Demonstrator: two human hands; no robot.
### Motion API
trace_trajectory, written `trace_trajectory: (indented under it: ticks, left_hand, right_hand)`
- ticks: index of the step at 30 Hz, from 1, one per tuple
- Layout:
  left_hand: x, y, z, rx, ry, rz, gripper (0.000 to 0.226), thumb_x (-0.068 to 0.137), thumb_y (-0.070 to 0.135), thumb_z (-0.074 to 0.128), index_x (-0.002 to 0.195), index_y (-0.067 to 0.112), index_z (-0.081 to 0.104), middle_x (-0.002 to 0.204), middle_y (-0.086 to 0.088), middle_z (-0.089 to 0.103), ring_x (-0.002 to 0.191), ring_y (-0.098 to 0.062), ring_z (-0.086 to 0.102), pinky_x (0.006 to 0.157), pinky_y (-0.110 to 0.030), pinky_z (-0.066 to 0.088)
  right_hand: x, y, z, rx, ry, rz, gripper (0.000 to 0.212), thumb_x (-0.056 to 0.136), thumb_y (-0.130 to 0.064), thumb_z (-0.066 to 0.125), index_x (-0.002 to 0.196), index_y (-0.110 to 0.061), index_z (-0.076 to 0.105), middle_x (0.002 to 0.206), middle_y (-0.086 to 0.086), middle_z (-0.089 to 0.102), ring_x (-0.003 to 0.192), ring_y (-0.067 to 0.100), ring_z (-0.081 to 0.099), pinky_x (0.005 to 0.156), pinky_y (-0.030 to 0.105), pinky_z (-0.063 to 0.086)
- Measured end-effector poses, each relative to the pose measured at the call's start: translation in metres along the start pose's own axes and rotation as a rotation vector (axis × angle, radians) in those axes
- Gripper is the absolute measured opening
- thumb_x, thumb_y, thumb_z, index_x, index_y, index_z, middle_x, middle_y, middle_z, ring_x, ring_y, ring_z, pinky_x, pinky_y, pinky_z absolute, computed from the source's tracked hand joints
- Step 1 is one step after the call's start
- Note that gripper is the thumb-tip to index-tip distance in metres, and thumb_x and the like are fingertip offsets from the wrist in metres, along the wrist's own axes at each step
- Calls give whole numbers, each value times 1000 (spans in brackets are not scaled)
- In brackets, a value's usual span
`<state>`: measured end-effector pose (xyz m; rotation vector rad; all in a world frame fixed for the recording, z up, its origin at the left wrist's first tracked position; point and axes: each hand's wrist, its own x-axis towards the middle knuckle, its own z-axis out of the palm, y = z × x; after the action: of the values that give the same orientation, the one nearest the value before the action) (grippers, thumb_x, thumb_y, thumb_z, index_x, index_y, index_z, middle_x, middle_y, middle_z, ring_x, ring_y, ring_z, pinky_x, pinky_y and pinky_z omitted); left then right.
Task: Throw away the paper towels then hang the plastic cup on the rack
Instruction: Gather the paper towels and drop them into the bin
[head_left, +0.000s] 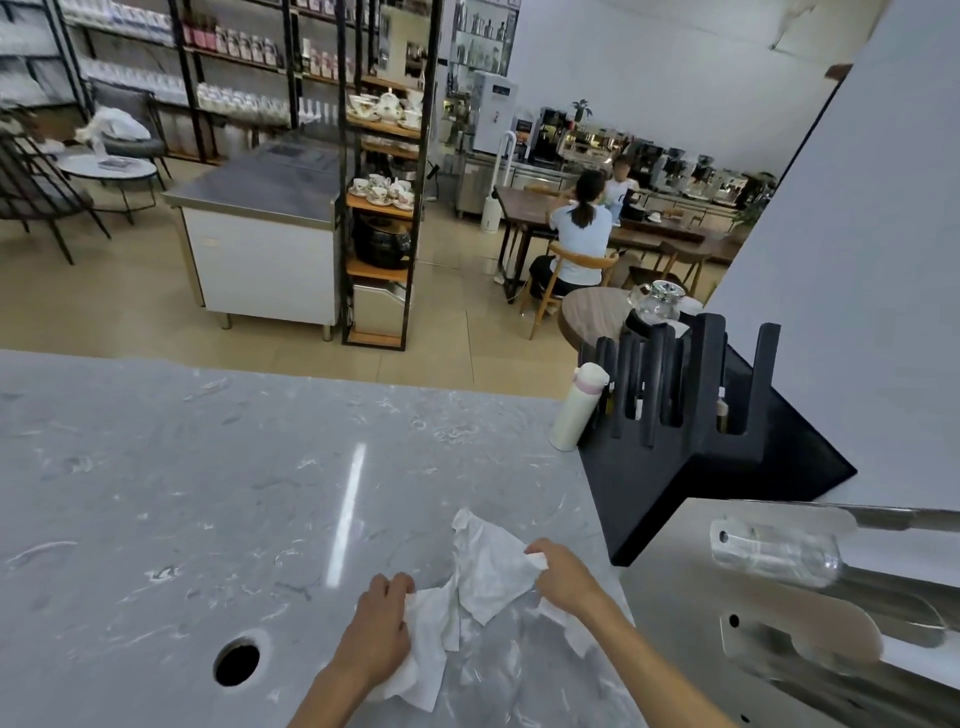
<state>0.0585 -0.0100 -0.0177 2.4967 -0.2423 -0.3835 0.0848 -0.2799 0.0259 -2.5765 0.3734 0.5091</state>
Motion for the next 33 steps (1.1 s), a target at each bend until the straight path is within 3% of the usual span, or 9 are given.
trace_trajectory:
  ticks: [5,8,10,14,17,19,21,28,33]
  left_hand:
    - [-1,-8,31,218,-48,54,57,91,24,59,146,20,45,149,-12,41,130,-29,48,92,-30,52]
    - [-8,-18,43,228,-62,123,98,22,53,95,110,27,60,100,-12,77,80,-29,74,44,-26,56]
    - [-6,-27,55,147,-5,179,102,11,50,93,100,28,49,95,-5,75,83,-26,58,38,-24,52]
    - [-4,-37,59,85,139,292,64,43,48,83,86,29,38,94,7,40,77,-16,37,44,-18,47]
    - [-2,-42,60,45,261,275,31,66,45,56,83,29,36,79,5,55,71,-14,35,58,-27,35]
    - [-5,-46,63,-99,287,198,30,72,29,65,88,30,40,72,0,62,75,-15,43,62,-26,34]
    - [-9,-48,60,-199,232,58,32,76,10,72,99,23,54,82,-1,61,81,-25,54,69,-32,40]
    - [-34,-51,12,-463,387,-237,27,72,6,50,85,-7,69,82,-26,63,79,-42,60,71,-37,41]
    - [-52,-37,-27,-716,495,-228,26,87,-21,44,79,-1,60,77,-8,53,70,-23,49,61,-32,38]
  right_hand:
    - [11,0,29,-131,-135,37,71,91,-19,53,155,-27,23,157,8,19,134,31,45,111,37,39]
    - [15,6,47,-177,-204,11,78,92,-21,54,157,-34,13,165,8,2,145,31,29,118,37,29]
    - [17,10,55,-202,-187,22,77,90,-25,56,155,-35,16,164,8,5,144,33,25,117,38,27]
    - [18,10,56,-208,-96,10,63,83,-33,65,141,-29,39,147,7,30,129,28,37,104,37,42]
    - [16,12,55,-267,-81,29,44,84,-41,62,123,-21,53,132,8,51,121,28,48,96,34,45]
    - [13,12,56,-278,-59,16,17,89,-37,54,87,-21,57,115,9,65,114,29,58,91,32,45]
    - [12,15,53,-307,-31,-35,35,93,-24,49,60,-24,37,108,10,70,109,28,63,85,29,44]
    - [-7,21,16,163,298,-54,43,85,6,49,54,-19,33,61,-4,46,68,19,45,49,23,30]
    - [-50,21,-18,681,305,-46,13,70,-4,54,83,-7,51,78,2,50,71,21,47,61,32,38]
